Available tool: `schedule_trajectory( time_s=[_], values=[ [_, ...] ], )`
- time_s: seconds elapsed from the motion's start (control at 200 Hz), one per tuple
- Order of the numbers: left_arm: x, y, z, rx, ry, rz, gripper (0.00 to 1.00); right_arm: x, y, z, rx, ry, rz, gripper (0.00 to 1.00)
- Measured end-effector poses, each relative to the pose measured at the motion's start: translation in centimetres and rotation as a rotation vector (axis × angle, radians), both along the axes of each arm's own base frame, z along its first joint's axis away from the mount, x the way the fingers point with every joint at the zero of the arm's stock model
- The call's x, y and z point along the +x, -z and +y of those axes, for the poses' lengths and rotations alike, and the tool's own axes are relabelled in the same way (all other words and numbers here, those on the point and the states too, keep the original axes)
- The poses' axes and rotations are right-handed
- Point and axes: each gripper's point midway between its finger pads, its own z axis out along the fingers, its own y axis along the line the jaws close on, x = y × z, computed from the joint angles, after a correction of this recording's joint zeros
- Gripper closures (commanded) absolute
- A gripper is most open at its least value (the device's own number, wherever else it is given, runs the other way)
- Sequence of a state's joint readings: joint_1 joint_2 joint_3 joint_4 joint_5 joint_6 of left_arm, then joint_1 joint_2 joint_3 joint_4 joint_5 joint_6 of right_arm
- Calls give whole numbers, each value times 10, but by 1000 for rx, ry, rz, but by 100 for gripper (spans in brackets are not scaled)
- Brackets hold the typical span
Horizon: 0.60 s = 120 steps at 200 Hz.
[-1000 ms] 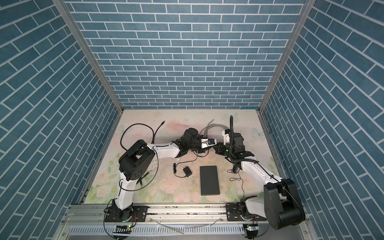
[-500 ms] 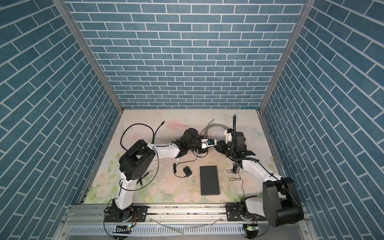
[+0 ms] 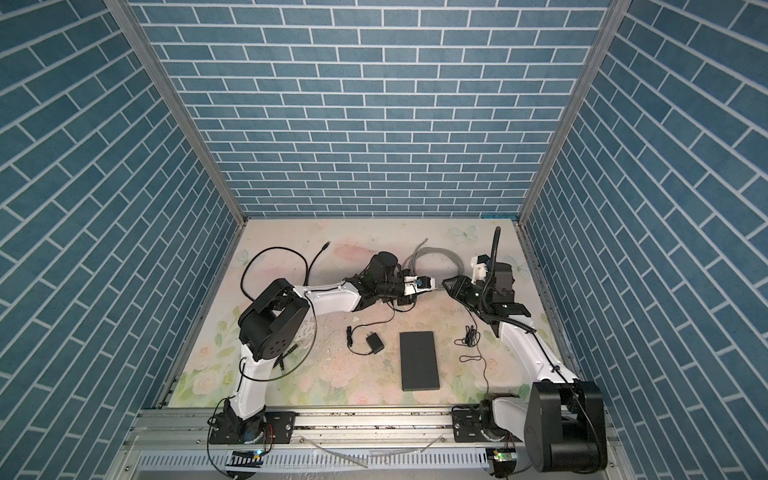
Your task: Insert the plug into the switch port
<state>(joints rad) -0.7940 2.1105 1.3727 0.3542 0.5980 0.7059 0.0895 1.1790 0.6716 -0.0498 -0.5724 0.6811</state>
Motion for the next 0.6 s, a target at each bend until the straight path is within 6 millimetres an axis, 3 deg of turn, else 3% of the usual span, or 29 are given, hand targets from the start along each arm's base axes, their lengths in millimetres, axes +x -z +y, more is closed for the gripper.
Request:
schedule_trajectory(
  time_s=[0.6],
  values=[
    [-11, -5, 2, 17, 110, 116, 96, -11, -7, 22, 96, -128, 9, 74]
  ],
)
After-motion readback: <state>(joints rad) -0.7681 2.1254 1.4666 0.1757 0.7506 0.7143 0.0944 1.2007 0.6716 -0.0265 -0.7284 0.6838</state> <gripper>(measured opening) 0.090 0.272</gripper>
